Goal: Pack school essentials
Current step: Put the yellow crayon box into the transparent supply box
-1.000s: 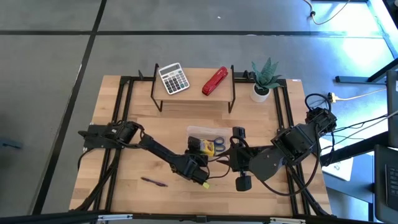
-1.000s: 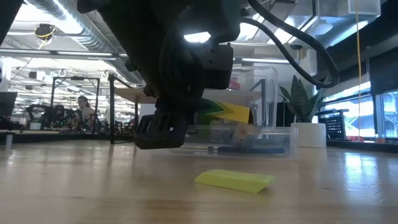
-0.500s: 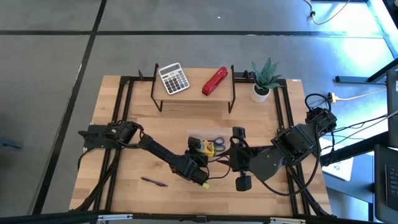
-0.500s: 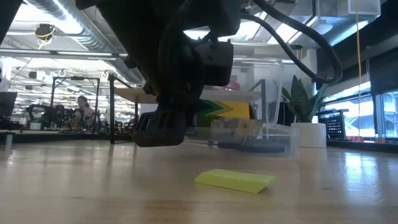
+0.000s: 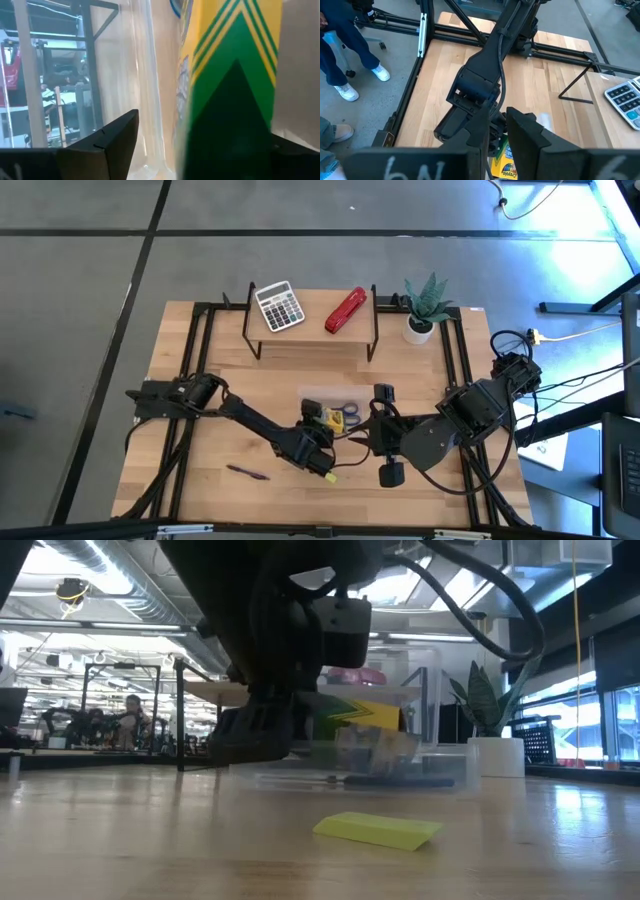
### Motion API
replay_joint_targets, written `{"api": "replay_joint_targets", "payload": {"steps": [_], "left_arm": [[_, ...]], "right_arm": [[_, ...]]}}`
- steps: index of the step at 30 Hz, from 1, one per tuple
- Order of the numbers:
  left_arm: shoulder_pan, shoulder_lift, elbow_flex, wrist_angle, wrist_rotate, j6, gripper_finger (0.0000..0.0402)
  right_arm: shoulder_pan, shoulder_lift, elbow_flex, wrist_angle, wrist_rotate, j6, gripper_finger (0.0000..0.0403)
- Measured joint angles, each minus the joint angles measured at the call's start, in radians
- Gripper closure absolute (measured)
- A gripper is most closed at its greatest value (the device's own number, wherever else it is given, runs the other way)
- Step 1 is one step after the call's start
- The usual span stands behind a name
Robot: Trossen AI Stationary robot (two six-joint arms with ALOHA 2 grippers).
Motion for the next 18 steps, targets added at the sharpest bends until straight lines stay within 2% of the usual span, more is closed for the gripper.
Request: {"api": "replay_joint_targets", "payload": {"steps": [10, 15, 18], "left_arm": [[0.003, 0.000, 0.070, -0.075, 0.079, 0.000, 0.0148], [0.002, 0.000, 0.072, -0.092, 0.153, 0.000, 0.0148], [-0.005, 0.000, 0.072, -0.096, 0.157, -0.002, 0.0148]], "right_arm": [[0.000, 0.000, 0.000, 0.002, 0.000, 0.000, 0.0334], [0.000, 0.000, 0.000, 0.002, 0.000, 0.000, 0.0334], [0.000, 0.000, 0.000, 0.002, 0.000, 0.000, 0.0334]]}}
